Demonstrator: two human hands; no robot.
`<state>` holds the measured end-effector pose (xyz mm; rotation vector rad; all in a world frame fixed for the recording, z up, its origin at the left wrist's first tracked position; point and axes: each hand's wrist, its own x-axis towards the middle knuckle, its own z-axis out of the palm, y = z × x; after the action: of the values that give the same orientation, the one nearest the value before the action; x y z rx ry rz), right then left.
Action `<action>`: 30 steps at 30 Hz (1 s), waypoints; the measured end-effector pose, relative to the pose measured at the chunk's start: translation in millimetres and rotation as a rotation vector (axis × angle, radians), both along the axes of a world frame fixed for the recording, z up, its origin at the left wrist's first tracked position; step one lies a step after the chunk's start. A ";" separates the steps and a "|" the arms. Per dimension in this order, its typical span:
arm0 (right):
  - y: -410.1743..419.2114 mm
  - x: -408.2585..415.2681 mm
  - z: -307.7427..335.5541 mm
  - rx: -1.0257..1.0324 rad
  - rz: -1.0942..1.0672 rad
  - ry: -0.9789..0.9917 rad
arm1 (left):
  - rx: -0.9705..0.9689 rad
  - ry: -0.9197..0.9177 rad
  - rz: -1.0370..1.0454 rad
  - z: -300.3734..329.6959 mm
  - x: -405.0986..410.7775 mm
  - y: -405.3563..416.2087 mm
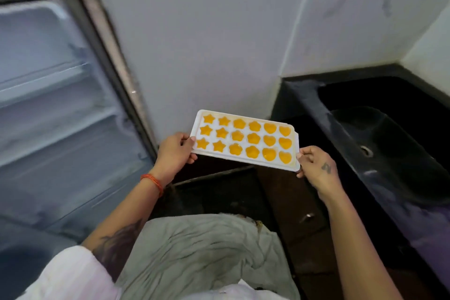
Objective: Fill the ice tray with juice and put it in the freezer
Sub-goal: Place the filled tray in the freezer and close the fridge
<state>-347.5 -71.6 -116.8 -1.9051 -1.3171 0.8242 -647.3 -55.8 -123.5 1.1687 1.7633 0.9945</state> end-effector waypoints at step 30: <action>7.3 -473.1 7.3 -0.023 1.475 0.067 | 0.009 -0.005 1.377 -3.1 -233.1 -310.4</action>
<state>-820.6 -64.3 -109.5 -0.5952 -2.6008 1.4882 -880.4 -366.2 -126.6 -0.2579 2.5102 1.6867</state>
